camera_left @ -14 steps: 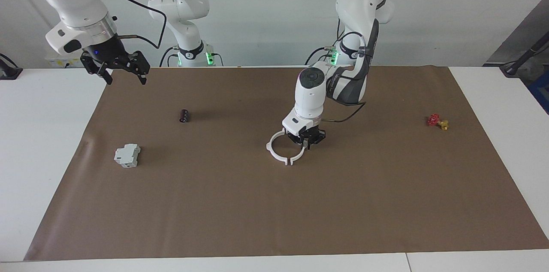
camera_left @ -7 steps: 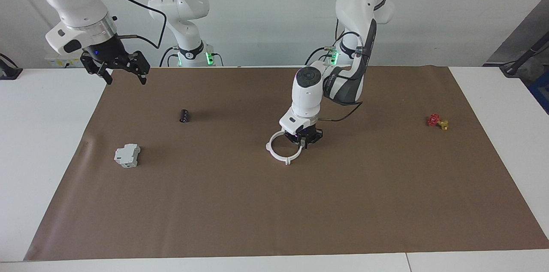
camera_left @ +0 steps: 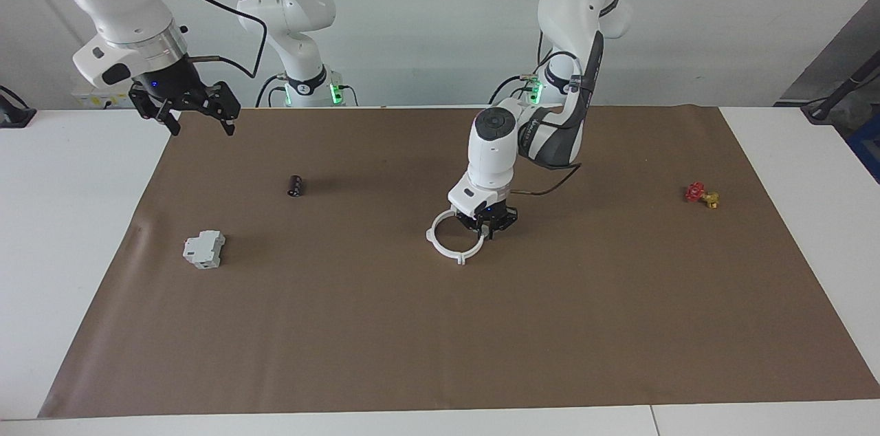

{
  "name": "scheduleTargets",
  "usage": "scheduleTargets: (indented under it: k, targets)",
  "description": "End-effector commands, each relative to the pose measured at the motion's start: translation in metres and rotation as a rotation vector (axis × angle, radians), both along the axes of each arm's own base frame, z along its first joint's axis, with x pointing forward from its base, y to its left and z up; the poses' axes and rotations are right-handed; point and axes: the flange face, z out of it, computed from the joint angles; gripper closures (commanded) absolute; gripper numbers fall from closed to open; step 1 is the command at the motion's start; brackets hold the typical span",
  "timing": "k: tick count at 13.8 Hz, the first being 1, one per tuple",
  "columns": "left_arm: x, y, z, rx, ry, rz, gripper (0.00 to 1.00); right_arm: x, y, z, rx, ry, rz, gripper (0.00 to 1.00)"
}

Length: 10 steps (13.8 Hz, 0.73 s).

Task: Assemble drain pipe with both arms
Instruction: 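Carry the clamp half with the left gripper onto the placed half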

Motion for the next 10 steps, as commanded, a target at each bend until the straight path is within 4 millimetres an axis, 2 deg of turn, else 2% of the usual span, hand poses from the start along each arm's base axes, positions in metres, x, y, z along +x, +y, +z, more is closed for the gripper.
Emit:
scheduleTargets:
  k: [1,5,8,10]
  targets:
    - [0.005,-0.003,-0.001,0.012,-0.023,0.007,0.32,-0.003,-0.004,0.004,-0.014,0.004,-0.001,0.0]
    - [0.005,-0.003,0.0,0.012,-0.022,0.007,0.2,-0.003,-0.004,0.004,-0.014,0.004,-0.001,0.0]
    - [0.007,0.001,0.009,0.015,-0.025,0.014,0.0,-0.003,-0.004,0.004,-0.014,0.004,-0.001,0.0]
    - [0.01,0.015,0.021,0.036,-0.012,0.025,0.0,-0.003,-0.003,0.004,-0.014,0.004,0.001,0.0]
